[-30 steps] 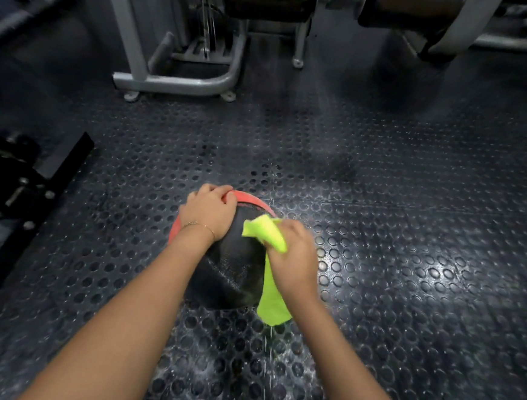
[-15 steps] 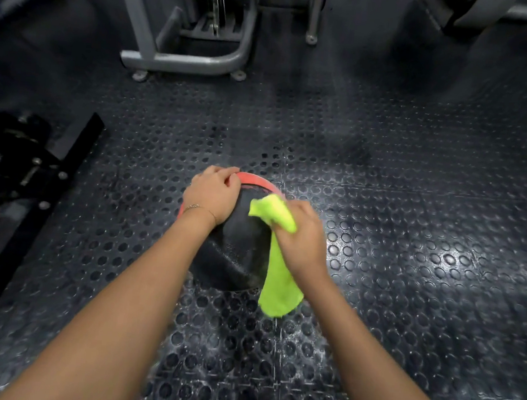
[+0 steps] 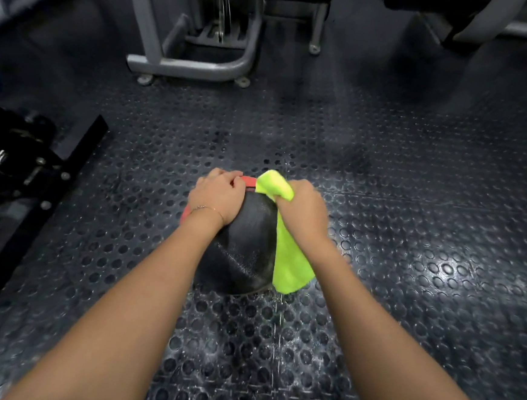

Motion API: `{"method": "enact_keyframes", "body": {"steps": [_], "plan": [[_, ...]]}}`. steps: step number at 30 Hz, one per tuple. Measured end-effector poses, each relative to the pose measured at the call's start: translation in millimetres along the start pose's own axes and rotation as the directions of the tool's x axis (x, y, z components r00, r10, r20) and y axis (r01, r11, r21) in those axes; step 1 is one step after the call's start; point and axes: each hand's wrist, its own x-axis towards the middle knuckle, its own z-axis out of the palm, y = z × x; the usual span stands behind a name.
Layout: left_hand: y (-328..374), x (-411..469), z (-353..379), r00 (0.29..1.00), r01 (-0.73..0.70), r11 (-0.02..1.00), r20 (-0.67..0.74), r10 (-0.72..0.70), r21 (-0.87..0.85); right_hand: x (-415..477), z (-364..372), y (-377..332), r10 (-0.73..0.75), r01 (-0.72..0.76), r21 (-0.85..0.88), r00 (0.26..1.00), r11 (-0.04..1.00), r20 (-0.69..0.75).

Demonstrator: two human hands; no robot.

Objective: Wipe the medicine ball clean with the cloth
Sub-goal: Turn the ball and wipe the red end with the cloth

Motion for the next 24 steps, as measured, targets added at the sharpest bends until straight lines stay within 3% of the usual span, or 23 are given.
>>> {"method": "enact_keyframes", "body": {"steps": [4,9,13,15,19,21,24], "plan": [[1.8,1.6,1.4,1.000,-0.008,1.000,0.006,0.008,-0.008,-46.8,2.0,10.0,-0.197,0.197,-0.001,0.980,0.980,-0.027],[9.1,2.7,2.5,1.000,-0.018,1.000,0.007,0.018,0.013,1.8,-6.0,5.6,0.009,-0.009,-0.036,1.000,0.999,0.001],[19.8,6.2,7.9,1.000,0.015,0.999,0.023,-0.016,0.046,-40.7,1.0,8.8,-0.119,0.118,-0.043,0.992,0.992,-0.038],[17.5,10.6,5.4,0.998,-0.044,0.998,0.051,0.042,0.033,-54.2,-1.5,14.2,-0.153,0.152,-0.046,0.988,0.987,-0.034],[-6.5,-0.3,2.8,0.929,-0.367,0.930,0.055,0.366,0.012,-9.6,-5.4,16.8,-0.076,0.074,-0.048,0.997,0.996,-0.030],[-11.3,-6.4,9.9,0.923,-0.384,0.920,0.034,0.383,0.076,3.4,-3.5,17.2,-0.050,0.049,-0.018,0.996,0.999,-0.075],[-2.9,10.8,18.8,0.940,-0.333,0.940,-0.045,0.337,0.079,-19.5,3.5,22.2,-0.124,0.128,0.020,0.983,0.992,-0.137]]}}
